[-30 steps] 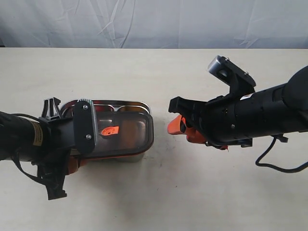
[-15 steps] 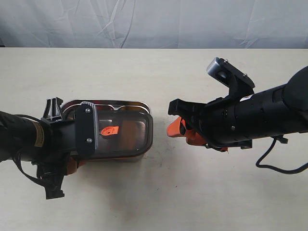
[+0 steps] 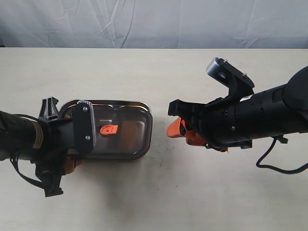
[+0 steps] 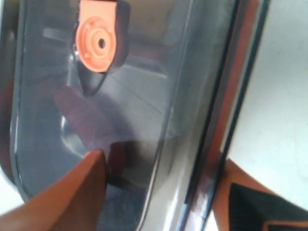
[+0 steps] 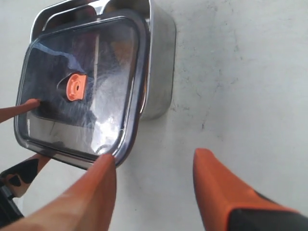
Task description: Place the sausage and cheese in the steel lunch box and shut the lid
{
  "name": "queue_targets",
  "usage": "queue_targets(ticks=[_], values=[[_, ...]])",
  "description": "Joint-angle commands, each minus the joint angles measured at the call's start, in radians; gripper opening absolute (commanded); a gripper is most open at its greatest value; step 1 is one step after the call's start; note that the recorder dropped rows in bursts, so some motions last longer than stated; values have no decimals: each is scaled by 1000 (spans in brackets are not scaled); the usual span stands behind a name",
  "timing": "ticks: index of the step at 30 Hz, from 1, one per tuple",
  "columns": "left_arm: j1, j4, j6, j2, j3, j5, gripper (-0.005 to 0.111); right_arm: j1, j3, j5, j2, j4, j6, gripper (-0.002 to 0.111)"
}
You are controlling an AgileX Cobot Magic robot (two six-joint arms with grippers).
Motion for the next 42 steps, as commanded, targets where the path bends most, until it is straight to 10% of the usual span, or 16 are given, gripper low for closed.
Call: queue_targets(ticks=[1, 42], values=[[30, 38, -64, 6, 4, -21, 56, -2, 5, 0, -2, 2, -13, 49], [36, -103, -62, -76, -27, 112, 56, -2, 5, -7, -2, 19, -44, 49]])
